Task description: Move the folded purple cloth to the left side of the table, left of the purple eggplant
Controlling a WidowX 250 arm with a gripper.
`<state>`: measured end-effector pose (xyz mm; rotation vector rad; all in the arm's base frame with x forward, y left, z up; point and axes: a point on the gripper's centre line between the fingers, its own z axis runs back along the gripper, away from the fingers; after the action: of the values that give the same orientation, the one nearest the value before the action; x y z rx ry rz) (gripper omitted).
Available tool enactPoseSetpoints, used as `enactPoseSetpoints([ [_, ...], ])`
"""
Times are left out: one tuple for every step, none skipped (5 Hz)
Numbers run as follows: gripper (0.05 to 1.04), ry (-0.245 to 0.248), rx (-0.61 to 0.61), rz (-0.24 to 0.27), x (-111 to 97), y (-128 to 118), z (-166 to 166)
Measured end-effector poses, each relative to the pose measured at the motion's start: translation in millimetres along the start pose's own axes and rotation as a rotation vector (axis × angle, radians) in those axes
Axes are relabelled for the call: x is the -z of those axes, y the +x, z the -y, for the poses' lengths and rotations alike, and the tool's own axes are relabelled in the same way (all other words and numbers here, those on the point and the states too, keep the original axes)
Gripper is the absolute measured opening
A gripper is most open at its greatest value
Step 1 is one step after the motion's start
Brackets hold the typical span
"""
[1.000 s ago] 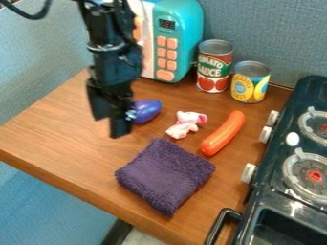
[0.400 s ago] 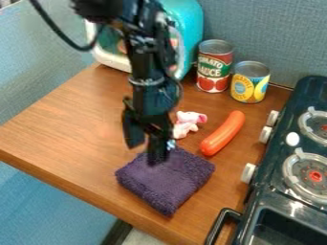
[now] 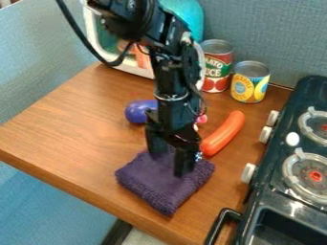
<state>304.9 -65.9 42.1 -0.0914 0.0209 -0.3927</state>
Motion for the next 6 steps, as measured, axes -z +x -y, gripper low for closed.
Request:
enactPoseSetpoints([
  [1.001,-0.003,-0.031,-0.018,12,0,-1],
  [1.001,0.023,-0.064,-0.056,18,-6,-6],
  [1.001,0.059,-0.096,-0.113,20,-24,-22],
  [1.001,0.094,-0.153,-0.225,19,-55,-54],
  [1.001,0.090,-0.238,-0.337,13,-92,-90],
  [1.000,0.059,-0.280,-0.345,7,-102,-127],
])
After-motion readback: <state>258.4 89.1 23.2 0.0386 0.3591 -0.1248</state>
